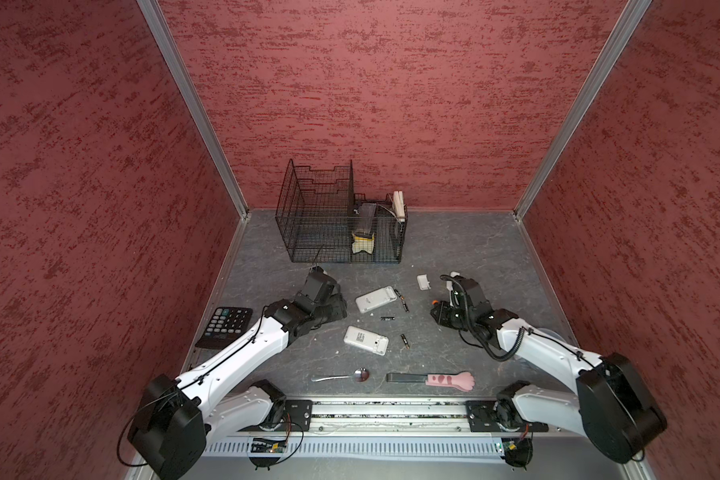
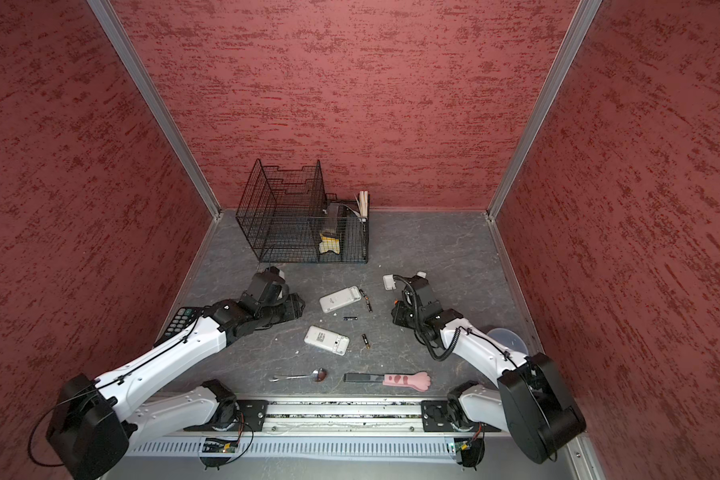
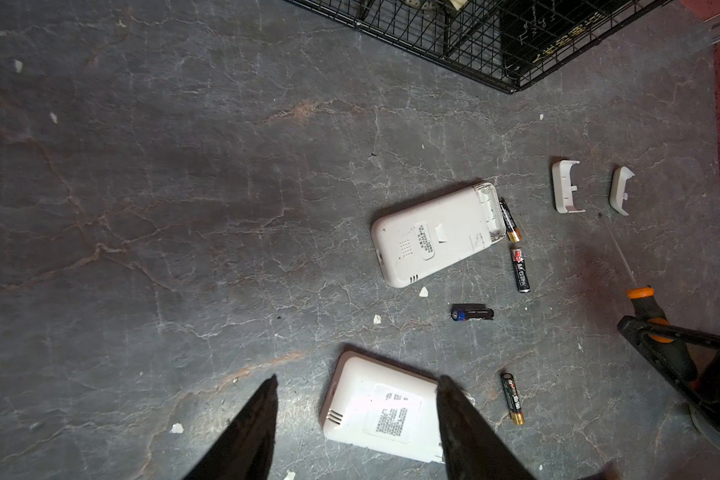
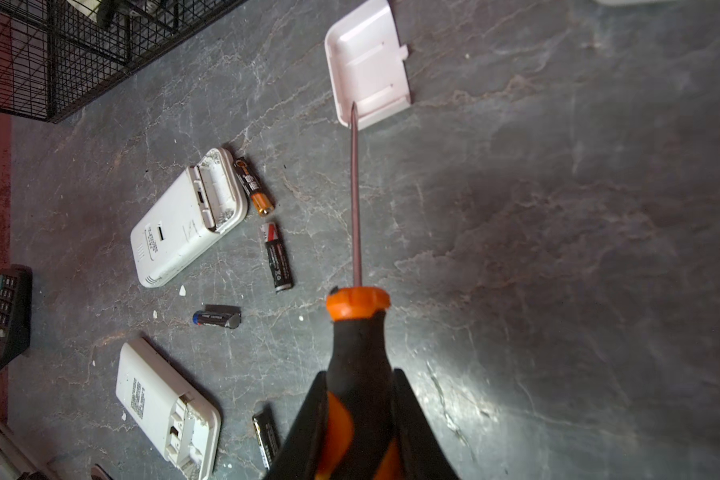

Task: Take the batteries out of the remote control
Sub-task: 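Lift the screwdriver away with the right gripper while the left arm rises, then lower the screwdriver onto the table and open the right gripper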

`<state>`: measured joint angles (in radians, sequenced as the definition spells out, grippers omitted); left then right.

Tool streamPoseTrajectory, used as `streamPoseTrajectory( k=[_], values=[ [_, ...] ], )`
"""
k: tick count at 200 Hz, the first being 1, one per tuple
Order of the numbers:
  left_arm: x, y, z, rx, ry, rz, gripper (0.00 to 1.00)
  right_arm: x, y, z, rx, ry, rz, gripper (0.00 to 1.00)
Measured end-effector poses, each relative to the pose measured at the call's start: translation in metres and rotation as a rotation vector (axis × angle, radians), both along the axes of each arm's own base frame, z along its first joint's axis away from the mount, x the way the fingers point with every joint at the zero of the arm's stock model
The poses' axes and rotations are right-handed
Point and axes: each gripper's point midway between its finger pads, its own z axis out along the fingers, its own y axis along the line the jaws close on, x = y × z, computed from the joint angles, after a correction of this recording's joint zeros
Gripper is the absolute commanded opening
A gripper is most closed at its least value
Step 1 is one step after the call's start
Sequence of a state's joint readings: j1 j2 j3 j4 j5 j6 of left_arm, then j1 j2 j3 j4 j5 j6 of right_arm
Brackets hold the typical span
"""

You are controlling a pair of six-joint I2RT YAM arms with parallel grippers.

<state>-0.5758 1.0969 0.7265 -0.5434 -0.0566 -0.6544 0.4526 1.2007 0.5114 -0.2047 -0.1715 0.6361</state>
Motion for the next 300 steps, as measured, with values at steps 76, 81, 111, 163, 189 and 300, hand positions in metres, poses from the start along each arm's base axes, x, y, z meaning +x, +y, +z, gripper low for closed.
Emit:
streamPoseTrajectory(
  k=[76, 81, 111, 163, 189, 300],
  values=[
    [-0.001, 0.0, -0.002, -0.001, 0.003, 0.002, 0.62, -0.014, 0.007, -0.028, 0.007, 0.066, 0.028, 0.05],
    [-0.001, 0.0, -0.002, -0.001, 0.003, 0.002, 0.62, -0.014, 0.007, -0.028, 0.008, 0.065, 0.03, 0.07],
    [0.0, 0.002, -0.002, 0.0, 0.003, 0.008, 0.62, -0.012, 0.009, -0.032, 0.011, 0.069, 0.033, 0.14],
    [0.002, 0.004, -0.002, 0.0, 0.003, 0.018, 0.62, -0.011, 0.01, -0.033, 0.011, 0.069, 0.034, 0.24],
    [0.002, 0.005, -0.002, 0.0, 0.003, 0.021, 0.62, -0.013, 0.009, -0.034, 0.006, 0.074, 0.036, 0.28],
    [0.005, 0.013, 0.0, -0.007, -0.001, 0.05, 0.65, -0.014, 0.008, -0.035, 0.003, 0.082, 0.036, 0.36]
  ],
)
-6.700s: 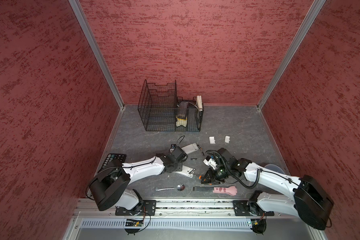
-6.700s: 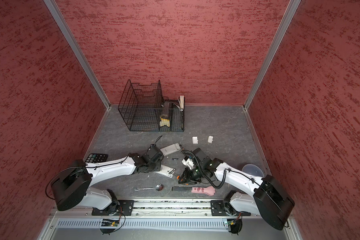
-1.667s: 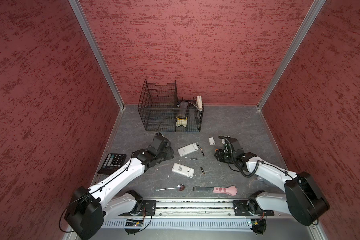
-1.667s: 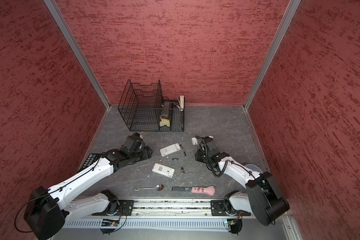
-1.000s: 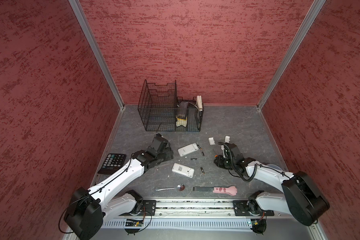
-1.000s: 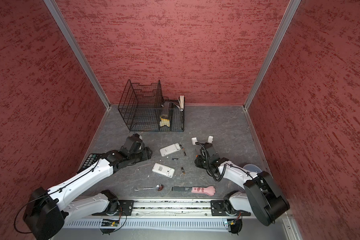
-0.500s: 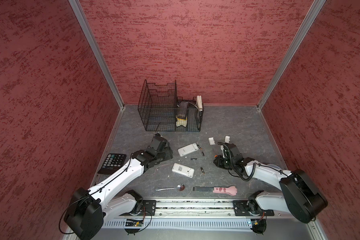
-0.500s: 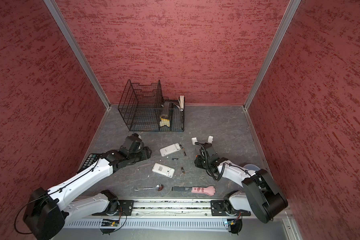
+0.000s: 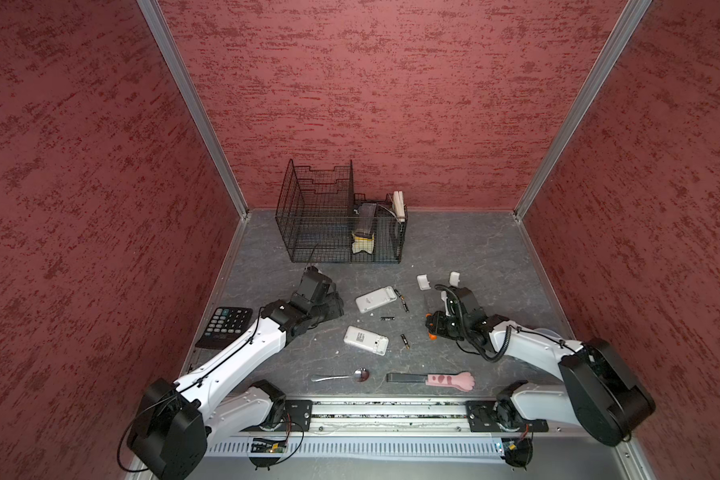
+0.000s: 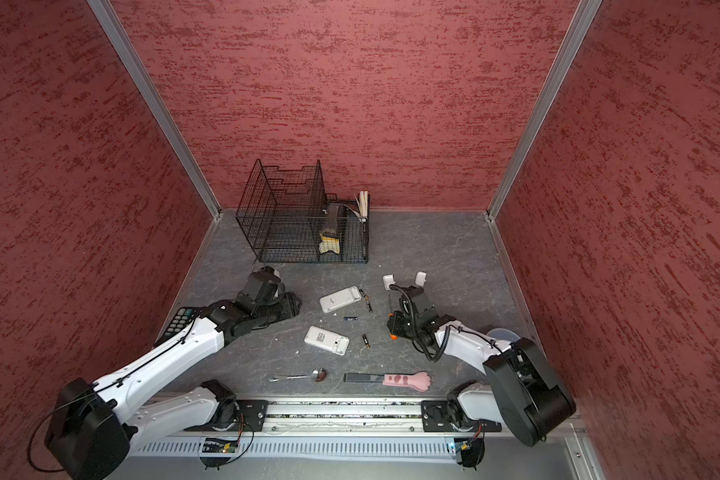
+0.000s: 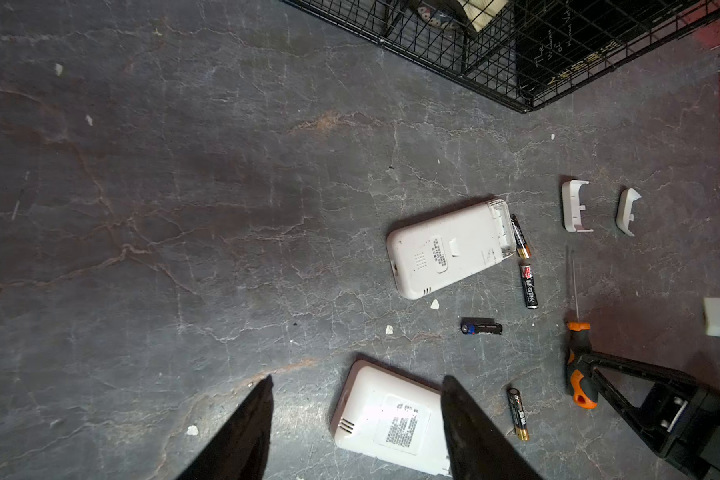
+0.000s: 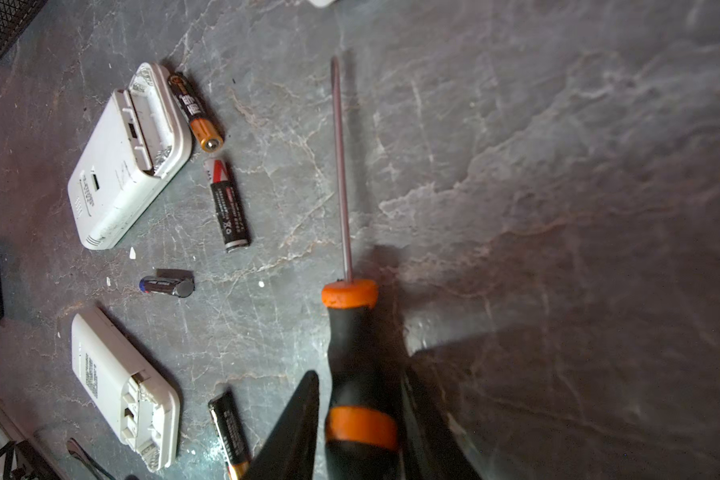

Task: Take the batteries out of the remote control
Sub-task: 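Lower the screwdriver onto the table and open the right gripper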

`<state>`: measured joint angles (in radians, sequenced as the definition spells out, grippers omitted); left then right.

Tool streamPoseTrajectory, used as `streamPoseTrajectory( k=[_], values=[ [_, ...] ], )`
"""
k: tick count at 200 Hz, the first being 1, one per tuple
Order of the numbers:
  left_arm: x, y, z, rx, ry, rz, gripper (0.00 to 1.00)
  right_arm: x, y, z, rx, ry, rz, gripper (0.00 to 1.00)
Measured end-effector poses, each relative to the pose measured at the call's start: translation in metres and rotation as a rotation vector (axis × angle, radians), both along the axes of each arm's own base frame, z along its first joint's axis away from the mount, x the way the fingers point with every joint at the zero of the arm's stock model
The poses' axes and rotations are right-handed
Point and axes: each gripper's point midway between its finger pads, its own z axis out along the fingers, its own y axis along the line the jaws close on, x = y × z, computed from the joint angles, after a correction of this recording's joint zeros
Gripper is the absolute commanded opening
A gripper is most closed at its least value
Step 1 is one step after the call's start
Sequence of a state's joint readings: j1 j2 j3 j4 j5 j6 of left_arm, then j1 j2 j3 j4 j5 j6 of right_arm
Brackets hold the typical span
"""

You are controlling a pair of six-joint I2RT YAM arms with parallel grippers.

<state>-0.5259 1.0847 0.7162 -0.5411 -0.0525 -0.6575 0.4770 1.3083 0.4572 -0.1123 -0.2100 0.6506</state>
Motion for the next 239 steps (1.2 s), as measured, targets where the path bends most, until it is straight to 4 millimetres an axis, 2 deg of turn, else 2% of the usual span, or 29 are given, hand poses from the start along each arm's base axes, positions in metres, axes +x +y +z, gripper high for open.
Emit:
streamPoseTrajectory(
  k=[25, 45, 56, 63, 64, 68, 72, 128, 185, 217, 239],
  values=[
    [0.002, 0.005, 0.0, 0.003, 0.0, 0.013, 0.69, 0.0, 0.0, 0.0, 0.0, -0.001, 0.0, 0.38],
    [0.006, 0.013, 0.0, 0.012, -0.003, 0.029, 0.72, 0.001, 0.0, 0.001, -0.001, -0.004, -0.002, 0.43],
    [0.009, 0.019, 0.0, 0.016, -0.006, 0.042, 0.84, 0.0, -0.001, 0.003, -0.004, -0.007, -0.003, 0.49],
    [0.012, 0.024, 0.0, 0.022, -0.01, 0.051, 0.9, 0.0, -0.002, 0.004, -0.009, -0.009, -0.007, 0.58],
    [0.012, 0.025, 0.0, 0.024, -0.01, 0.05, 0.91, 0.0, -0.002, 0.004, -0.009, -0.009, -0.007, 0.62],
    [0.014, 0.028, 0.0, 0.021, -0.012, 0.064, 0.93, 0.0, -0.003, 0.005, -0.011, -0.011, -0.008, 0.92],
    [0.015, 0.031, 0.001, 0.029, -0.015, 0.064, 1.0, -0.001, -0.004, 0.006, -0.011, -0.011, -0.015, 0.98],
    [0.041, 0.071, 0.016, 0.051, -0.087, 0.172, 0.99, 0.009, -0.016, 0.04, -0.055, -0.116, -0.057, 0.99],
    [0.066, 0.099, 0.047, 0.182, -0.248, 0.204, 1.0, 0.041, -0.035, 0.116, -0.099, -0.397, -0.149, 0.99],
    [0.071, 0.114, 0.066, 0.261, -0.375, 0.233, 0.99, 0.05, -0.055, 0.148, -0.139, -0.538, -0.239, 0.99],
    [0.071, 0.127, 0.068, 0.317, -0.436, 0.264, 1.0, 0.057, -0.067, 0.166, -0.169, -0.616, -0.298, 0.99]
  ],
)
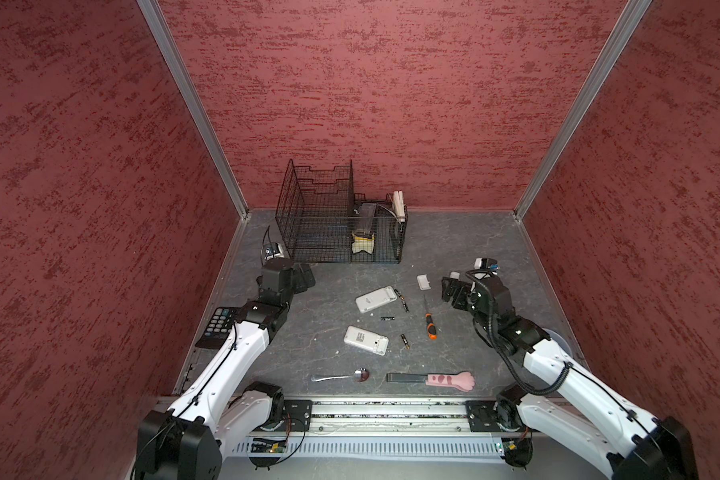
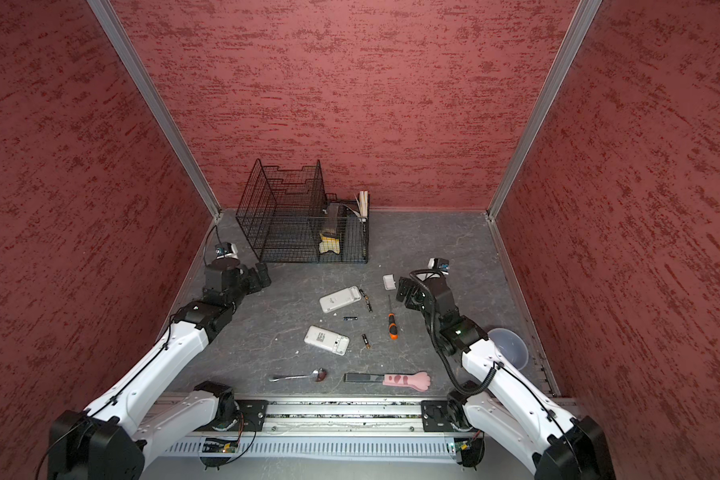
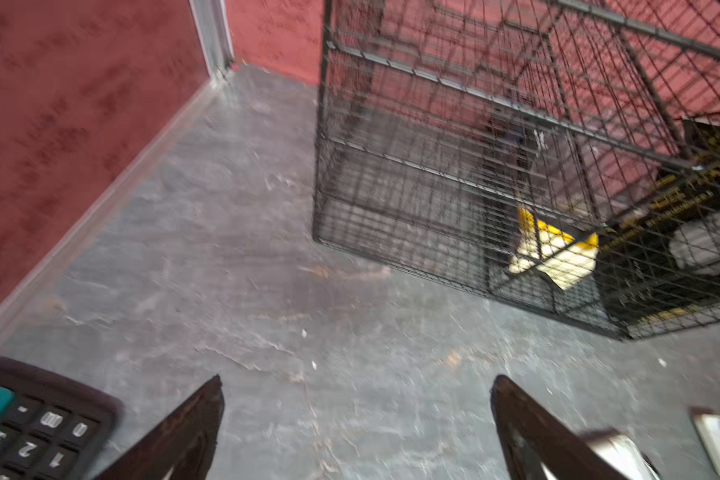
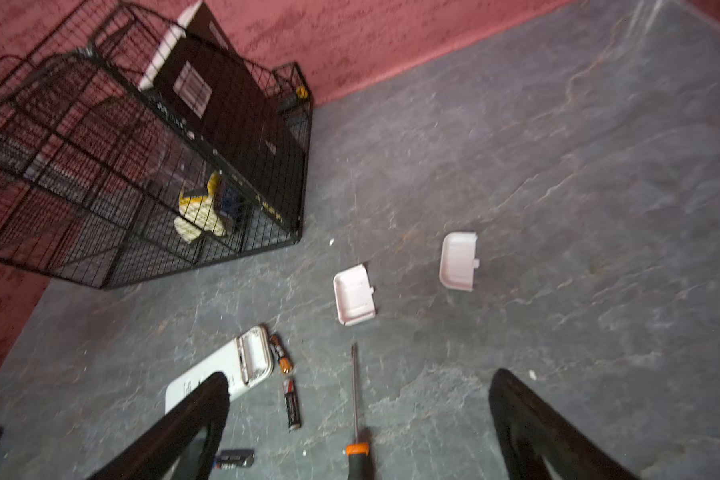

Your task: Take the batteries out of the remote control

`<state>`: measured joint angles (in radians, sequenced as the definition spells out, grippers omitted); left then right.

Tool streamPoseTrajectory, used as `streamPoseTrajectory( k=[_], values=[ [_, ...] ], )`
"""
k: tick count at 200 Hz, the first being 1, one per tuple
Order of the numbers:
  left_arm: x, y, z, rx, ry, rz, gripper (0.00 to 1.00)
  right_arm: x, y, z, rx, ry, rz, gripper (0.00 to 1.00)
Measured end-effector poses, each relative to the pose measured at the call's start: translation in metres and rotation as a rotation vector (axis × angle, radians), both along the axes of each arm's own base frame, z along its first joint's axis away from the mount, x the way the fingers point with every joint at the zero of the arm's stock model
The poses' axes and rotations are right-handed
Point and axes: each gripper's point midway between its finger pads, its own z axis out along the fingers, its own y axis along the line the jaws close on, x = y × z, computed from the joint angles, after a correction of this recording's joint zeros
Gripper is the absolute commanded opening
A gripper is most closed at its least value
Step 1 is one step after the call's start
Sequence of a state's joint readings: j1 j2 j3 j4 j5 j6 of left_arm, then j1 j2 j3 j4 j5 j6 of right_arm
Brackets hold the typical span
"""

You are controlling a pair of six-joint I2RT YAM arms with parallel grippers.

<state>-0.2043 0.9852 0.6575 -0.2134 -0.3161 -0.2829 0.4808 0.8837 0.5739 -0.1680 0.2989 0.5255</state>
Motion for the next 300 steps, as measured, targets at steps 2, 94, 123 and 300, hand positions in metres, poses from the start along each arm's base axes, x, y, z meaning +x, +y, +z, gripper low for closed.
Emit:
streamPoseTrajectory(
  k=[2, 94, 123, 300],
  values=[
    [0.0, 0.001, 0.0, 0.005, -0.004, 0.003, 1.0, 0.001, -0.001, 0.001, -0.002, -0.006, -0.005, 0.99],
    [0.005, 0.058, -0.001, 0.078, -0.092, 0.145, 0.99, 0.016, -0.021, 0.036, -0.084, -0.199, -0.106, 0.99],
    [0.002, 0.07, -0.025, 0.064, -0.087, 0.149, 0.99, 0.015, -0.027, 0.04, -0.123, -0.25, -0.123, 0.99],
    [0.063, 0.03, -0.087, 0.054, -0.198, -0.166, 1.0, 0.032, -0.135, -0.02, -0.477, -0.243, -0.436, 0.99]
  ],
)
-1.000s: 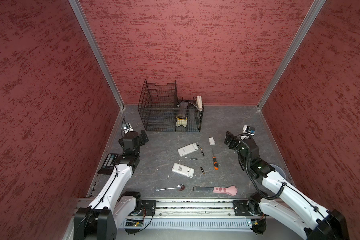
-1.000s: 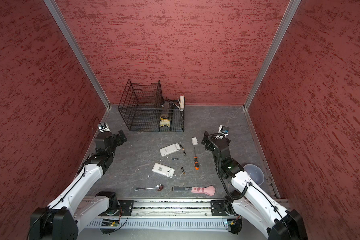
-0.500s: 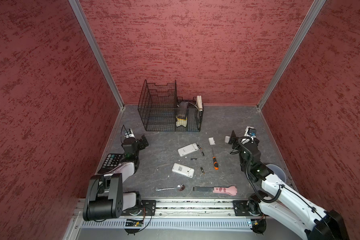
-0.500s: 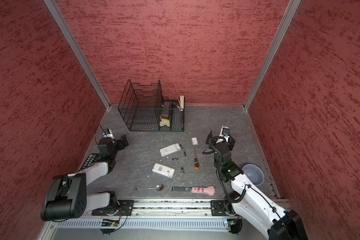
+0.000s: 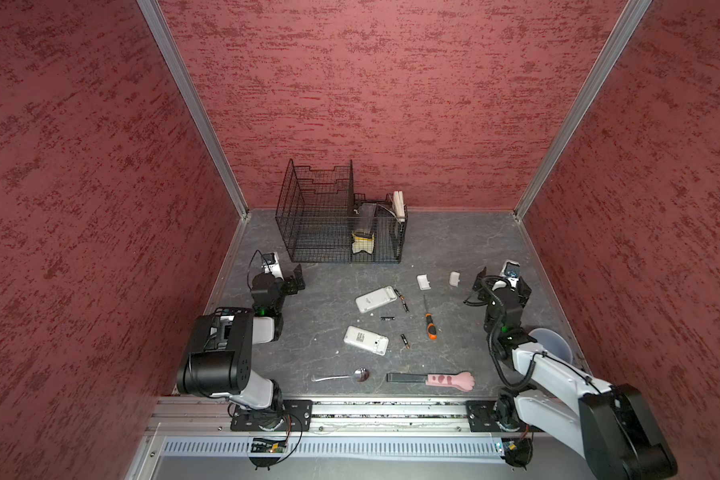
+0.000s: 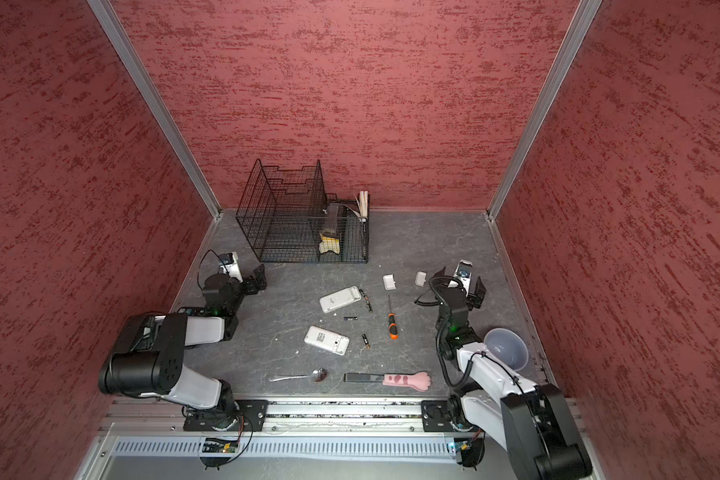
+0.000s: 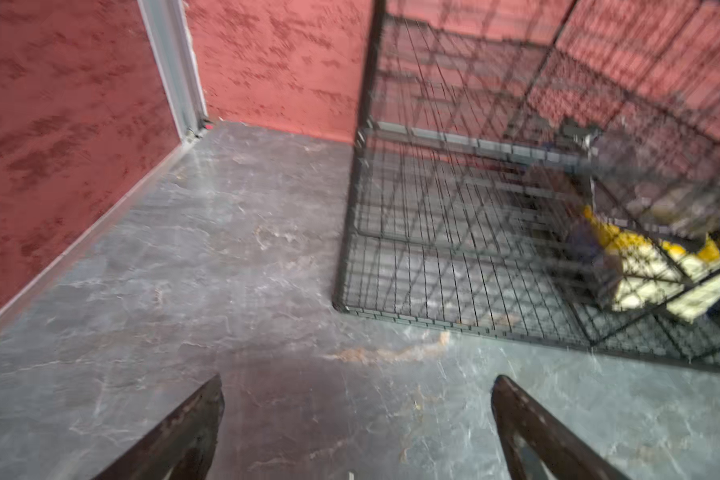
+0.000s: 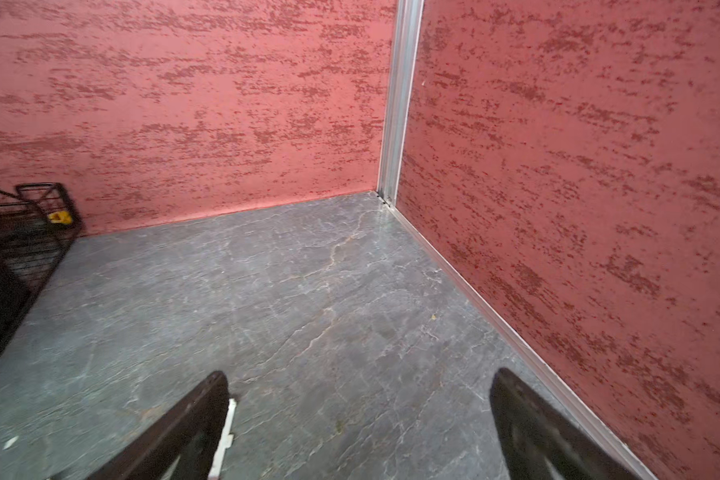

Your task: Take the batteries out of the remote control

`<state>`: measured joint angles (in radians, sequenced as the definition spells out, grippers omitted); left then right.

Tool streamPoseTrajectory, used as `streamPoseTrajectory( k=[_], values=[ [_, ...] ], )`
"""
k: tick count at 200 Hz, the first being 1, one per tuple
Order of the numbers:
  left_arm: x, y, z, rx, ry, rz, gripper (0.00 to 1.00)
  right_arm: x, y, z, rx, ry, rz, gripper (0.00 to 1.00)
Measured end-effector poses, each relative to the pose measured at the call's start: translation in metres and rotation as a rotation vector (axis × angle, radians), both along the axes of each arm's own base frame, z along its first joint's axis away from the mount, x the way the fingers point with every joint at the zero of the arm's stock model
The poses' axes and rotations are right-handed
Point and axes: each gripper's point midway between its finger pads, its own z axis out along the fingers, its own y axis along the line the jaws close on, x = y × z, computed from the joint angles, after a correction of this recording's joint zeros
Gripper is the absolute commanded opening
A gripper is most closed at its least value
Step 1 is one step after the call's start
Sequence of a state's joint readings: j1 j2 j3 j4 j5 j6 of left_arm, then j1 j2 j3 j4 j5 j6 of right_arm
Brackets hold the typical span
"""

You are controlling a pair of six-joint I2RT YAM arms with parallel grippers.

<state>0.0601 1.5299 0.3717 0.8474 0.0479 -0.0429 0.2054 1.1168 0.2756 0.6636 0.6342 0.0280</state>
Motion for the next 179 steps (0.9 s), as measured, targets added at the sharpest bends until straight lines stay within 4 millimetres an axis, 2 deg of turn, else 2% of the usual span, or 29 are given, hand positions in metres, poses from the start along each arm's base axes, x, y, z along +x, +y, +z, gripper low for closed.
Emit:
streamPoseTrajectory(
  k=[61, 124, 179],
  values=[
    [0.002, -0.008, 0.004, 0.026, -0.018, -0.027, 1.0, 0.02, -0.015, -0.02, 0.0, -0.015, -0.008, 0.99],
    [0.002, -0.008, 0.005, 0.033, -0.022, -0.03, 1.0, 0.035, -0.016, -0.039, 0.019, -0.005, 0.044, 0.99],
    [0.002, -0.008, 0.005, 0.034, -0.023, -0.029, 1.0, 0.043, -0.017, -0.034, 0.055, -0.058, 0.115, 0.99]
  ],
)
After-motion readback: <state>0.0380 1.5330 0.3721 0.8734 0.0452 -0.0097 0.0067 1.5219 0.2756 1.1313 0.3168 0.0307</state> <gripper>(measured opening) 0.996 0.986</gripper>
